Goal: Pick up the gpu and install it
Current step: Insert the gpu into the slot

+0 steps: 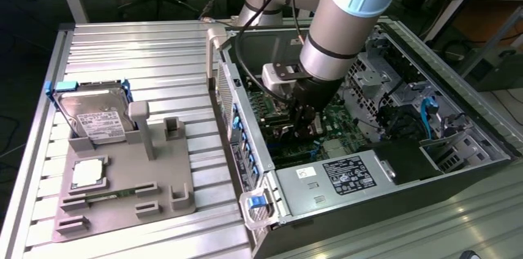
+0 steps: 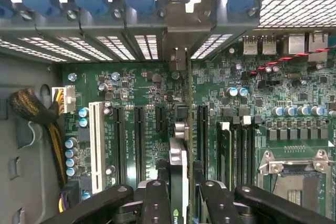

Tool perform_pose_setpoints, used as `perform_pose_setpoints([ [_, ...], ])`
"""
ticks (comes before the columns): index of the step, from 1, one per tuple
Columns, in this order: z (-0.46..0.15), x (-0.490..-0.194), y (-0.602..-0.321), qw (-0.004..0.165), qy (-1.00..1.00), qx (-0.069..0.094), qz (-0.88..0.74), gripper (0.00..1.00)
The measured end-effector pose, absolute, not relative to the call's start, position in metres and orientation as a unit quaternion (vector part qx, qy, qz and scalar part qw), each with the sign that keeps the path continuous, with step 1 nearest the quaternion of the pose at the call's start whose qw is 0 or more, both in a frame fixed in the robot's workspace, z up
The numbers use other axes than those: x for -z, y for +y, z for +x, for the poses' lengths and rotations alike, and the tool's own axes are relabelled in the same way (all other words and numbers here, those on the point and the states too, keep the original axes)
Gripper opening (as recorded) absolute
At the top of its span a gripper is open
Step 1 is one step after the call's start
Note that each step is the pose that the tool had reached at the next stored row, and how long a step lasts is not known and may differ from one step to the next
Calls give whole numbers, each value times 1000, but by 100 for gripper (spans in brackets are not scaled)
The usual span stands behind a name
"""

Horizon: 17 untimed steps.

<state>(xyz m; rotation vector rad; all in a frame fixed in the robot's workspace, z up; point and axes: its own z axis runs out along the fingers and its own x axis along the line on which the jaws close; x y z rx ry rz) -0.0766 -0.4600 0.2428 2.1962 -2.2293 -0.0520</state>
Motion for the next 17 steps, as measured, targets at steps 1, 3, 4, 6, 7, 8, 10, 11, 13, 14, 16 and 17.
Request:
perform_pose_setpoints([
  [1,-77,-241,-460,6,-712,17,702,27],
  [3,-77,-241,-460,6,-712,17,702,27],
  [4,-77,-241,-460,6,-712,17,702,27],
  [6,-77,-240,-460,5,-712,17,702,28],
  [7,-77,-241,-460,5,-712,17,702,34],
  [8,-77,-241,-460,6,-712,17,702,40],
  [10,-76,-243,-460,6,-712,17,702,47],
  [11,-76,-247,-460,6,-712,17,702,47],
  [13,-76,-256,-460,6,-712,17,702,47],
  [14,-76,-267,-460,6,-712,17,702,47],
  [16,-76,-281,-460,6,-712,17,702,47],
  [17,-76,-283,-460,7,-712,17,702,47],
])
